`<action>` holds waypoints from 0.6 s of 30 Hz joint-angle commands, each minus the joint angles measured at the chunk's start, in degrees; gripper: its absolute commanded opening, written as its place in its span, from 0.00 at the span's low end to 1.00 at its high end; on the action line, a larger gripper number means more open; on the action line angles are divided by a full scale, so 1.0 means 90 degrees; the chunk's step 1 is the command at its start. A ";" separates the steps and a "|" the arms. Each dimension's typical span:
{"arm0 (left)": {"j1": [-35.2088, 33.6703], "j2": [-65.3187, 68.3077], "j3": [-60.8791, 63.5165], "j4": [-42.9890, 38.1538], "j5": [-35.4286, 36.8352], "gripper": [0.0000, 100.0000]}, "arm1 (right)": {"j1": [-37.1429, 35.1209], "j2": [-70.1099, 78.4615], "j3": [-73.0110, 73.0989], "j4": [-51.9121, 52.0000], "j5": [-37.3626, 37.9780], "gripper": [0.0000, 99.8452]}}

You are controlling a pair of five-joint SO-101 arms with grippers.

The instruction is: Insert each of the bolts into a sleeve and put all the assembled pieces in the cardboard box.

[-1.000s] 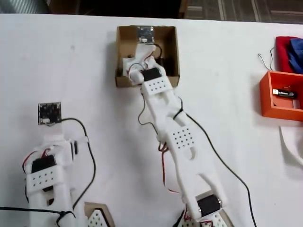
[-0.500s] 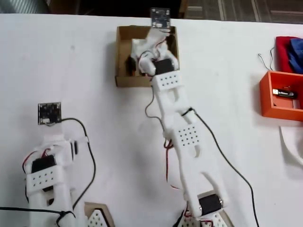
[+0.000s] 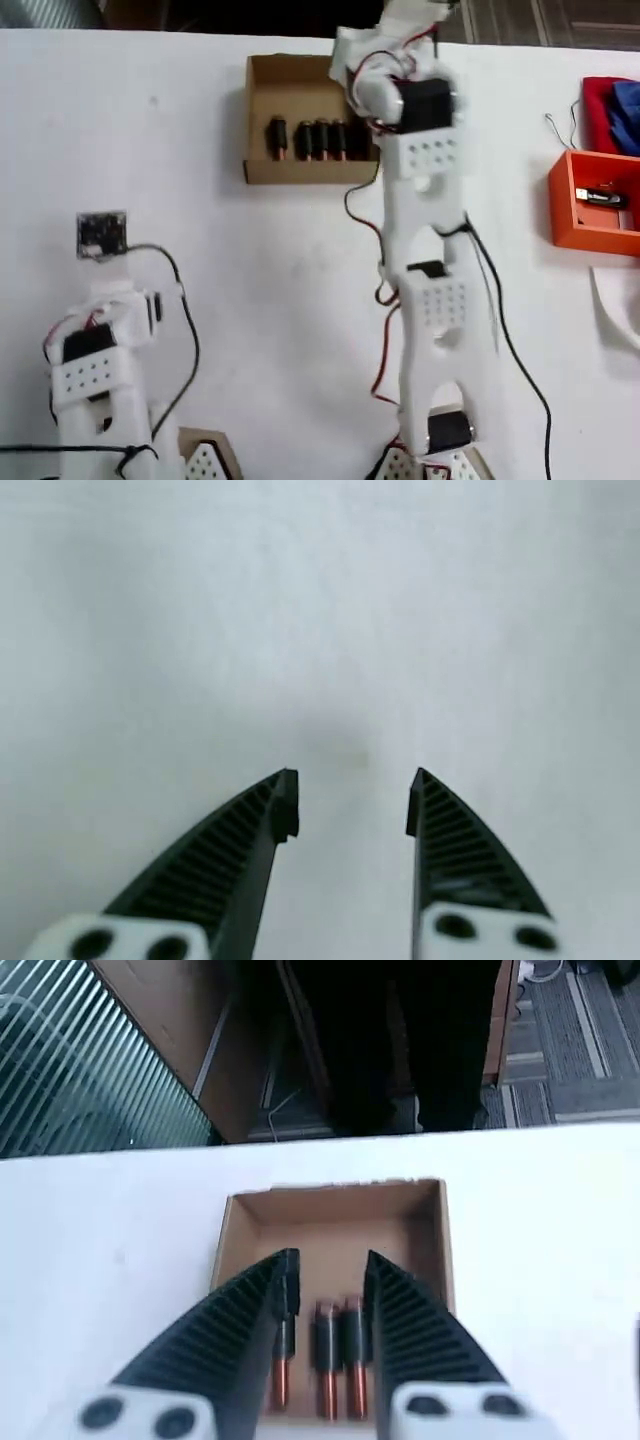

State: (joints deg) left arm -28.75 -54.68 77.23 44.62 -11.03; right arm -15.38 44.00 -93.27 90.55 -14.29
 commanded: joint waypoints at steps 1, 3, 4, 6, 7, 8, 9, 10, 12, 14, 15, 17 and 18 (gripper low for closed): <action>0.0010 -0.0059 -0.1568 0.1260 0.0000 0.20 | 0.0024 -0.1314 -0.0254 0.1118 0.0039 0.09; 0.0010 -0.0059 -0.2662 0.2295 0.0000 0.20 | 0.0044 -0.1724 -0.0244 0.1206 0.0049 0.09; 0.0010 -0.0059 -0.3228 0.2794 0.0000 0.20 | 0.0063 -0.1939 -0.0244 0.1206 0.0049 0.09; 0.0010 -0.0059 -0.4264 0.3702 0.0000 0.20 | 0.0063 -0.2359 -0.0244 0.1206 0.0059 0.09; 0.0010 -0.0059 -0.4713 0.4103 0.0000 0.20 | 0.0063 -0.2564 -0.0234 0.1206 0.0059 0.09; 0.0010 -0.0059 -0.5143 0.4454 0.0000 0.20 | 0.0054 -0.2799 -0.0156 0.1216 0.0059 0.09; 0.0010 -0.0059 -0.5514 0.4767 0.0000 0.20 | 0.0054 -0.3082 0.0000 0.1216 0.0059 0.09; 0.0010 -0.0059 -0.5846 0.5070 0.0000 0.20 | 0.0063 -0.3424 0.0176 0.1226 0.0059 0.09; 0.0010 -0.0059 -0.6354 0.5499 0.0000 0.20 | 0.0073 -0.4215 0.0821 0.1226 0.0059 0.09; 0.0010 -0.0059 -0.6716 0.5851 0.0000 0.20 | 0.0073 -0.5153 0.1836 0.1226 0.0156 0.09; 0.0010 -0.0059 -0.6833 0.6027 0.0000 0.20 | 0.0034 -0.5661 0.2501 0.1226 0.0342 0.09; 0.0010 -0.0059 -0.6930 0.6222 0.0000 0.20 | 0.0024 -0.6784 0.4005 0.1216 0.0781 0.09; 0.0059 -0.0059 -0.6930 0.6222 0.0000 0.20 | 0.0034 -0.7331 0.4806 0.1206 0.0987 0.09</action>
State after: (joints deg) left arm -28.66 -54.95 17.89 98.95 -11.03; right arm -15.38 -6.90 -68.66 100.04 -9.71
